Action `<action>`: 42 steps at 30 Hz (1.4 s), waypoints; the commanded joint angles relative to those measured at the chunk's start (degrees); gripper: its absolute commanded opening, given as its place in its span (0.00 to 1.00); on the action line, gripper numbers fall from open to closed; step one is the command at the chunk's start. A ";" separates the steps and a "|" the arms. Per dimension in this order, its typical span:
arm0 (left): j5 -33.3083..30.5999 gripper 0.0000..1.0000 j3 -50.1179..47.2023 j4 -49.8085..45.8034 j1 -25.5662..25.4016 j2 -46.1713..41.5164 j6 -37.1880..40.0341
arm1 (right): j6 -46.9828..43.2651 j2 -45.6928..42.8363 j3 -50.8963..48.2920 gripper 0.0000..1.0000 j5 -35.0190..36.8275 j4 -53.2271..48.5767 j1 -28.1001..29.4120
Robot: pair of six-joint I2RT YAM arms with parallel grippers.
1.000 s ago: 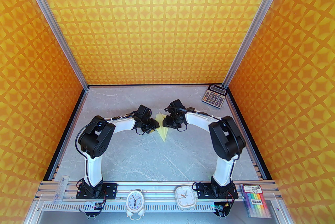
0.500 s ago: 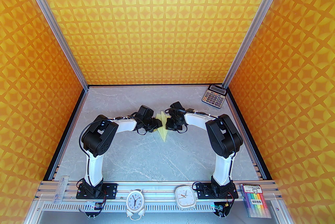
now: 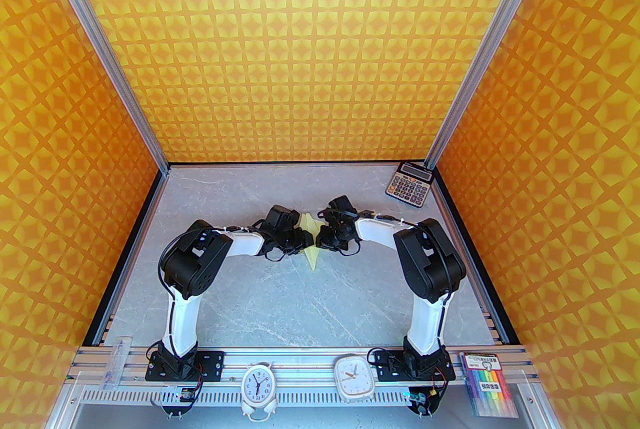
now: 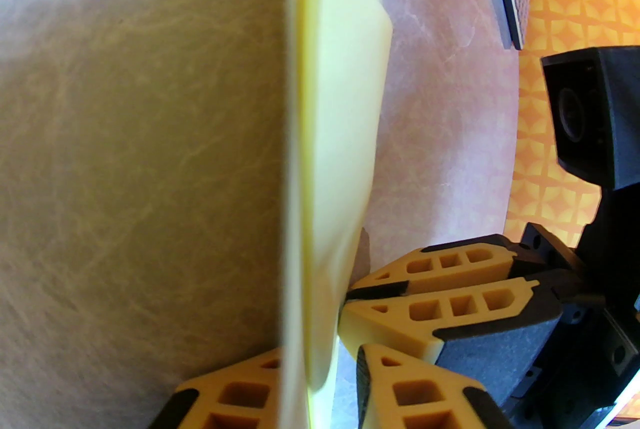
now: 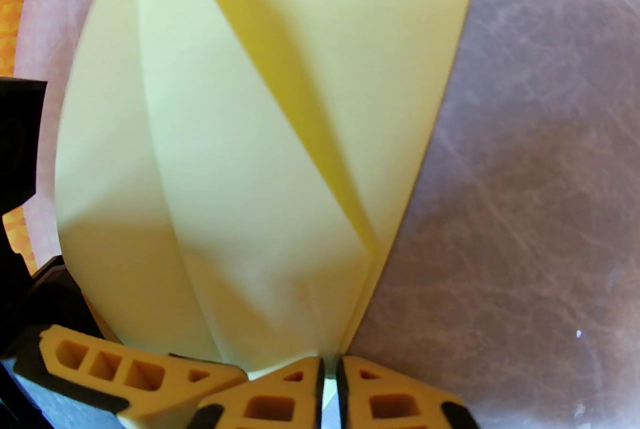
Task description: Fold a paper plane with a square sheet of paper (fold left side to right side)
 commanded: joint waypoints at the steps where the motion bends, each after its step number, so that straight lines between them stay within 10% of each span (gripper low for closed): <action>1: 1.78 0.20 -0.55 1.17 -1.56 2.52 -0.03 | 1.50 -3.03 -1.86 0.23 -0.61 2.42 -0.50; 11: -4.14 0.00 -0.01 -10.28 -0.34 -6.26 5.19 | 2.29 -18.12 -6.37 0.63 3.33 0.80 -5.27; 19: -26.07 0.01 6.58 -45.27 0.56 -18.61 16.72 | 2.92 -25.05 -9.71 0.99 5.41 1.41 -7.75; 31: -67.90 0.03 30.48 -82.66 -11.03 -2.38 15.11 | 3.51 -30.56 -13.74 0.99 7.35 1.56 -10.05; 42: -77.45 0.02 48.05 -94.82 -18.88 17.75 10.39 | 3.79 -39.24 -18.70 0.99 11.12 -1.64 -14.96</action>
